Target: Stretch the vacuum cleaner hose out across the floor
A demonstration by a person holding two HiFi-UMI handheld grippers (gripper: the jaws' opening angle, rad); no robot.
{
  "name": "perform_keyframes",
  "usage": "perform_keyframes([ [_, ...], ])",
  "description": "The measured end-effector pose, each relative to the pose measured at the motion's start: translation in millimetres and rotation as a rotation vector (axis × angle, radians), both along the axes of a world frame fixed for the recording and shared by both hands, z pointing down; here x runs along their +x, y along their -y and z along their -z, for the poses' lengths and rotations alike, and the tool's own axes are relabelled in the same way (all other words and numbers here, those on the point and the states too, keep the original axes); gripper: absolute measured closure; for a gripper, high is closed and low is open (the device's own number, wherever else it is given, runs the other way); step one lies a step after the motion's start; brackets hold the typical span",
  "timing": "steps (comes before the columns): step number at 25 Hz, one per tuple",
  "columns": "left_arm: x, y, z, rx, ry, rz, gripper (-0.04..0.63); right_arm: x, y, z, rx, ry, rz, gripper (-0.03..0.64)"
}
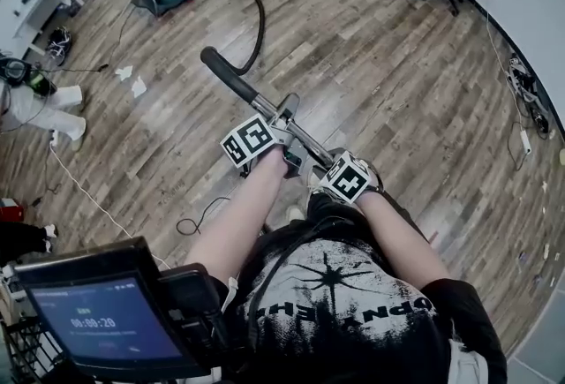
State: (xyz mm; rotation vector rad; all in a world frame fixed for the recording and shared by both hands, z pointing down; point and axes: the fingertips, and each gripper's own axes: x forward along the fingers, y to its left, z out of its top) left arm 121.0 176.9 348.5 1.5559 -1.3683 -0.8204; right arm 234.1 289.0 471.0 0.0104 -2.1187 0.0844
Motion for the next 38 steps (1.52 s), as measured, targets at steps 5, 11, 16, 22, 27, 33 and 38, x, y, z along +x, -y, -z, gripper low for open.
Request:
perform_keyframes([
  [5,13,-20,-1,-0.002,-0.016,0.004,0.558,16,-21,1,-0.013,-0.015,0.0,0.534],
  [11,32,-33,-4,0.002,-0.029,0.036,0.558,40,-31,-1,-0.012,-0.026,0.036,0.532],
  [16,72,-41,-16,-0.016,-0.043,0.06,0.558,84,-36,-8,-0.023,-0.035,0.07,0.532],
  [22,141,-40,-19,-0.02,-0.052,0.08,0.558,156,-34,-10,-0.042,-0.047,0.083,0.532],
  [27,222,-47,-34,-0.016,-0.049,0.103,0.558,239,-37,-25,-0.032,-0.039,0.116,0.532],
  [33,255,-53,-33,-0.024,-0.054,0.125,0.558,275,-42,-25,-0.051,-0.047,0.135,0.531],
  [38,265,-53,-36,-0.046,-0.06,0.117,0.558,285,-45,-23,-0.065,-0.049,0.127,0.531],
])
